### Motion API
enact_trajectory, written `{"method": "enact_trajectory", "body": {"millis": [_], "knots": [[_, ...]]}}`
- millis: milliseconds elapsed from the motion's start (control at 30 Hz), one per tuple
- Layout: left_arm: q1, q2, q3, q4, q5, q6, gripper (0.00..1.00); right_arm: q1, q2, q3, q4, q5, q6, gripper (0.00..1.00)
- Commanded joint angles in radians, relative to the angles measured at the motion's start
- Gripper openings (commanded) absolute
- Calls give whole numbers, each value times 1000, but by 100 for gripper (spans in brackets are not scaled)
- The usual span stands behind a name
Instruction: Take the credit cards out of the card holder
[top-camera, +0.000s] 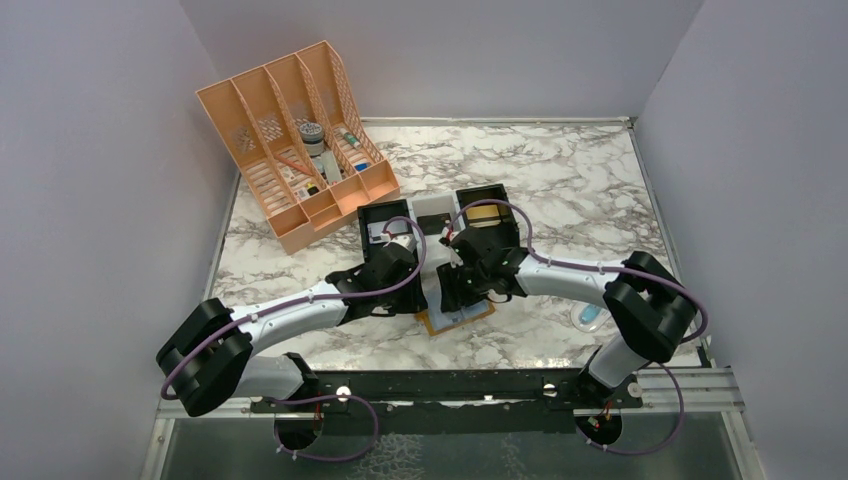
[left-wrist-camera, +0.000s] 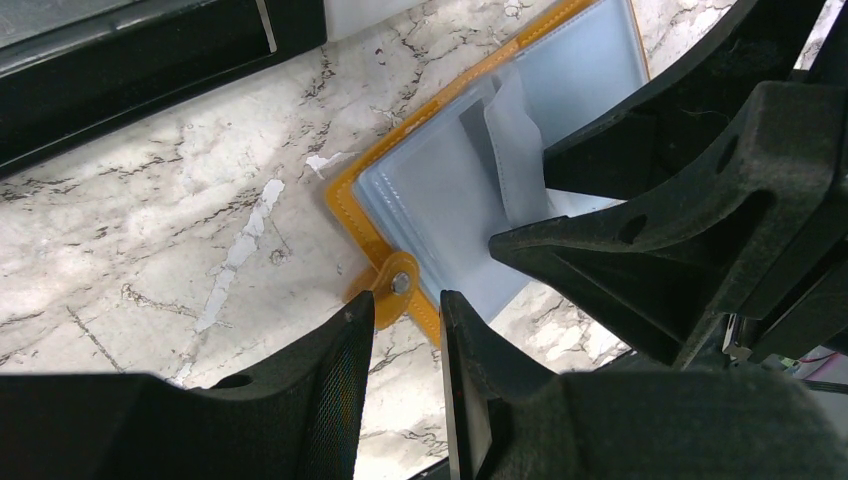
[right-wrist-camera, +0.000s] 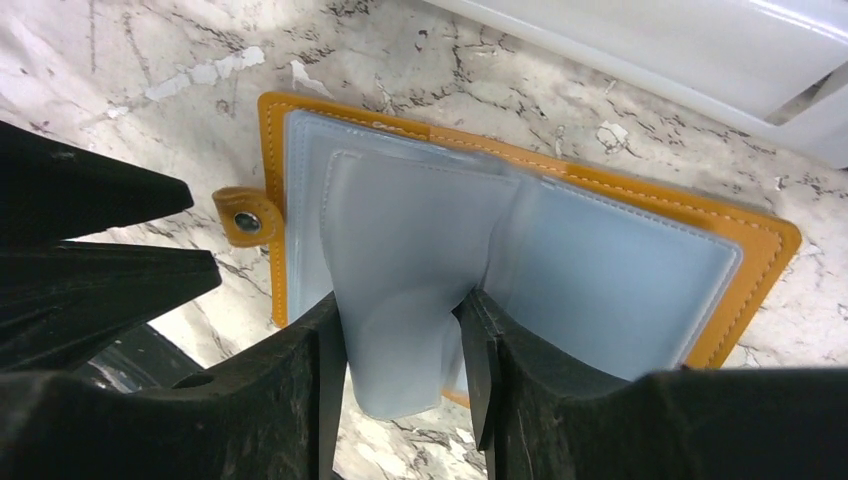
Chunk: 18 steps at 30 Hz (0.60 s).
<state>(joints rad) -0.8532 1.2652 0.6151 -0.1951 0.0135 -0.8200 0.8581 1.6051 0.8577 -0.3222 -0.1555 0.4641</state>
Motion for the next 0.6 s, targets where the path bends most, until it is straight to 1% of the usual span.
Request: {"method": "enact_trajectory", "body": {"millis": [0, 67, 133, 233, 300, 400, 567], "knots": [[-6, -23, 11, 11, -17, 5, 34, -25, -17, -23, 74, -88, 18, 42], [-6, -28, 10, 14, -16, 5, 33, -50, -30, -41, 107, -146, 33, 38], [-5, -33, 9, 20, -12, 5, 33, -82, -51, -69, 144, -209, 51, 36], [-6, -41, 4, 30, -6, 2, 34, -149, -90, -117, 196, -288, 85, 36], [-6, -43, 2, 34, -5, 1, 34, -191, -117, -143, 218, -313, 106, 38], [-5, -38, 2, 34, -5, 4, 34, -221, -148, -158, 197, -272, 116, 39], [-6, -37, 3, 30, -3, 5, 34, -223, -190, -156, 93, -85, 102, 42]]}}
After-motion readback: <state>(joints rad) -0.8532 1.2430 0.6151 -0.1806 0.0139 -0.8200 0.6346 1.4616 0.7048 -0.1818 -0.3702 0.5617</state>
